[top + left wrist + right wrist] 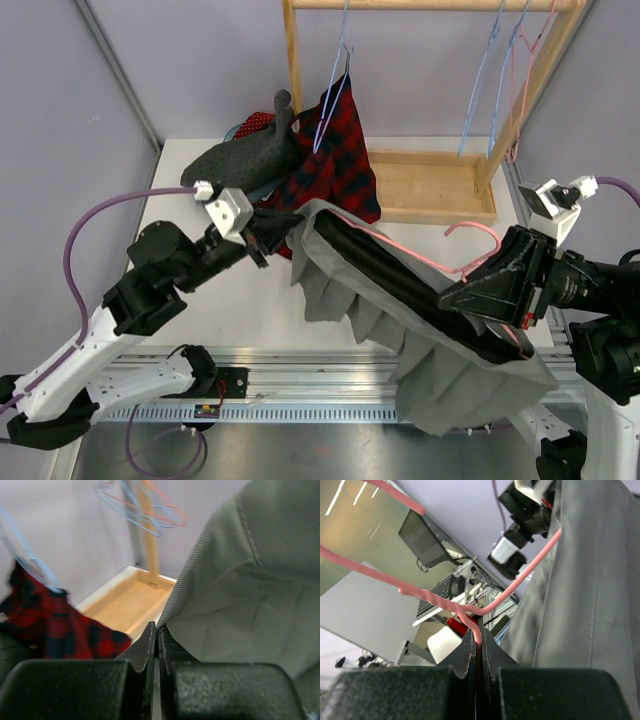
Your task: Remove the skirt from the hanger
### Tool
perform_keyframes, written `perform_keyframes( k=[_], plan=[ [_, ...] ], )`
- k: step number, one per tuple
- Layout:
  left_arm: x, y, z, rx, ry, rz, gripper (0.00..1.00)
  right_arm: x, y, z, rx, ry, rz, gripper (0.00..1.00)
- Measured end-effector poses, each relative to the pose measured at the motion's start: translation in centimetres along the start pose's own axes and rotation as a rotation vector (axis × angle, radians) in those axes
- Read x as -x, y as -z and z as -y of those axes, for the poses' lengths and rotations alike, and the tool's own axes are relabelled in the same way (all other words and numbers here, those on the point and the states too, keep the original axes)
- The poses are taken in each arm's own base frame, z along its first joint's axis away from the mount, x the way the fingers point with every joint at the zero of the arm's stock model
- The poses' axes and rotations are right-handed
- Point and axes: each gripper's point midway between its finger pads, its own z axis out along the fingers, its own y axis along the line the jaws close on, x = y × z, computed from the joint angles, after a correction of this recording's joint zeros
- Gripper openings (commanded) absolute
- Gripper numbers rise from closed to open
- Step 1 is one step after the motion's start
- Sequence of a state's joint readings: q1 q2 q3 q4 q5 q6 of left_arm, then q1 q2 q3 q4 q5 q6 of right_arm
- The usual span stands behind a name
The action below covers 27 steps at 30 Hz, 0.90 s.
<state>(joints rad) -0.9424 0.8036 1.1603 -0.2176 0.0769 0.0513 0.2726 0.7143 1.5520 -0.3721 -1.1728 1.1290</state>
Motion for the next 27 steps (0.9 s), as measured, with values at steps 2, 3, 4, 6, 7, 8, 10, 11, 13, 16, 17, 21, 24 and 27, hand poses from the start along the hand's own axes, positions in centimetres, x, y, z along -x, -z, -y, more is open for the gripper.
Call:
perform_keyframes(
  k=[2,3,4,6,7,8,10,11,13,16,17,21,24,27],
  plan=[
    [0.9,-0.4,-2.7,0.067,-0.003,0.001,0.00,0.4,-0.2,1.1,-0.021,0.004,0.024,0.00],
    [1.3,-0.6,-3.7,0.088,0.001,0.000,0.00,0.8,-0.4,2.0,-0.036,0.004,0.039,0.00],
    [1.5,-0.8,-4.9,0.107,0.009,-0.006,0.00,1.3,-0.6,2.9,-0.052,0.000,0.055,0.00],
    [1.3,-1.2,-6.7,0.121,0.036,-0.030,0.00,2.0,-0.9,4.5,-0.082,-0.013,0.081,0.00],
    [1.2,-1.4,-7.4,0.121,0.054,-0.040,0.00,2.4,-1.1,5.0,-0.093,-0.014,0.094,0.00],
    [1.0,-1.7,-7.8,0.117,0.072,-0.053,0.00,2.7,-1.1,5.3,-0.099,-0.011,0.100,0.00],
    [0.5,-2.4,-8.3,0.104,0.104,-0.076,0.00,2.9,-1.2,5.6,-0.109,-0.004,0.109,0.00],
    [0.5,-2.6,-8.6,0.102,0.114,-0.084,0.00,2.9,-1.2,5.7,-0.112,0.001,0.109,0.00],
    [0.6,-3.0,-9.8,0.115,0.140,-0.099,0.00,3.0,-1.2,5.9,-0.121,0.011,0.109,0.00],
    [1.5,0.1,-20.5,0.471,0.115,-0.085,0.00,1.3,-0.7,4.3,-0.088,-0.016,0.049,0.00],
    [1.4,2.1,-24.0,0.595,0.116,-0.084,0.00,0.4,-0.4,3.4,-0.071,-0.019,0.027,0.00],
    [-0.6,9.4,-32.4,0.925,0.191,-0.100,0.00,-2.7,1.1,-0.9,0.008,0.045,-0.029,0.00],
    [-0.8,10.1,-32.9,0.937,0.227,-0.086,0.00,-3.5,1.8,-3.1,0.049,0.114,-0.043,0.00],
    [-0.6,8.1,-31.1,0.801,0.256,-0.043,0.05,-3.2,1.9,-4.4,0.064,0.155,-0.037,0.00]
  ],
)
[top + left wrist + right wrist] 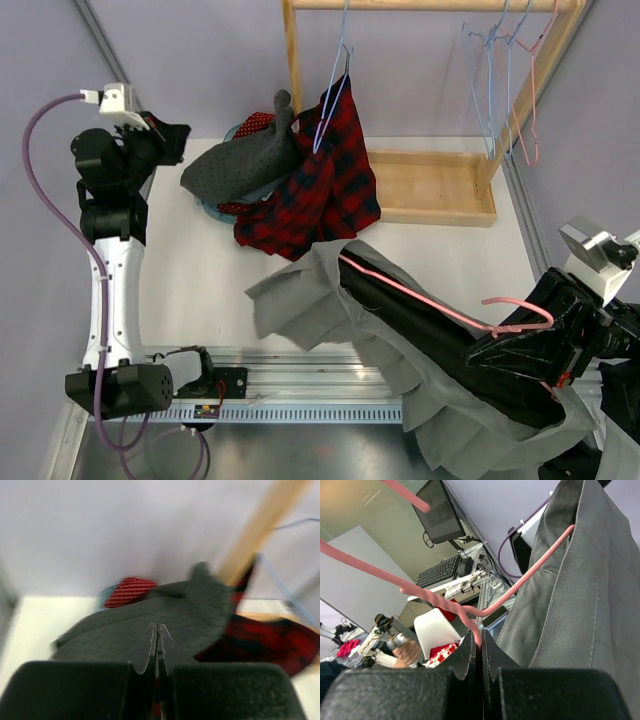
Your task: Remove the skirt from the hanger
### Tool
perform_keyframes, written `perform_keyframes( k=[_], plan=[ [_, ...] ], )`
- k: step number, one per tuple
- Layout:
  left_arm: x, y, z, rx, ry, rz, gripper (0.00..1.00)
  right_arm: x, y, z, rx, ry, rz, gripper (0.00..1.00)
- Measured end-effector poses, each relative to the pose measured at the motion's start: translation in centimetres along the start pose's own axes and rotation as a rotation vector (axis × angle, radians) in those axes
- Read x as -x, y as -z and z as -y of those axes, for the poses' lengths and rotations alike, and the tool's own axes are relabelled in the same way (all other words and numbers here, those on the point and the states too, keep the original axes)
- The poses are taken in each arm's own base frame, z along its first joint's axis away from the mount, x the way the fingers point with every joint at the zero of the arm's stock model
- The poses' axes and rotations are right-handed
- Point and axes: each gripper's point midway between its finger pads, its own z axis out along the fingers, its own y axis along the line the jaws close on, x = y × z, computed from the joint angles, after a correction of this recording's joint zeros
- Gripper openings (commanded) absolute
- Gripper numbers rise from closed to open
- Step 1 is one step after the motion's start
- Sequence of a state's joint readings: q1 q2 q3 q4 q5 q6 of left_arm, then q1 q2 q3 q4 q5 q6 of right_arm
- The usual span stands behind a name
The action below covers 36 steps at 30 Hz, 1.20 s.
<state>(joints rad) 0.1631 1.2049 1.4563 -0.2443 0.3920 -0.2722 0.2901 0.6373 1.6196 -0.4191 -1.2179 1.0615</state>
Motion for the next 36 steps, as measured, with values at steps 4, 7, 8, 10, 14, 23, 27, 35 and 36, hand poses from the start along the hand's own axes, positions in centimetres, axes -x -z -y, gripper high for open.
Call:
perform_keyframes(
  k=[4,7,8,10,14,23,27,35,36],
  plan=[
    [-2.9,2.1,5.8,-0.277,0.043,-0.042,0.72,0.8,-0.3,0.3,0.010,0.012,0.005,0.00],
    [-3.6,5.3,11.3,-0.535,0.059,-0.042,0.82,1.3,-0.7,1.7,0.009,-0.017,0.000,0.00],
    [-3.5,6.8,13.0,-0.622,0.060,-0.034,0.82,1.4,-0.9,2.2,0.006,-0.032,-0.002,0.00],
    [-2.8,9.2,15.5,-0.766,0.051,-0.011,0.82,1.7,-1.1,3.3,0.001,-0.059,-0.006,0.00],
    [-1.5,13.8,19.7,-1.013,0.004,0.005,0.81,2.3,-1.6,4.8,-0.007,-0.091,-0.009,0.00],
    [-4.0,19.5,24.9,-1.344,-0.016,-0.122,0.82,2.9,-1.9,5.2,0.002,-0.079,-0.005,0.00],
    [-5.1,20.1,25.9,-1.408,-0.012,-0.156,0.82,2.9,-1.9,5.1,0.004,-0.079,-0.004,0.00],
    [-7.6,19.3,28.1,-1.502,0.030,-0.234,0.74,3.1,-1.9,4.8,0.012,-0.087,-0.001,0.00],
    [-7.8,19.1,28.3,-1.503,0.037,-0.242,0.48,3.1,-1.9,4.7,0.015,-0.086,0.000,0.00]
  ],
)
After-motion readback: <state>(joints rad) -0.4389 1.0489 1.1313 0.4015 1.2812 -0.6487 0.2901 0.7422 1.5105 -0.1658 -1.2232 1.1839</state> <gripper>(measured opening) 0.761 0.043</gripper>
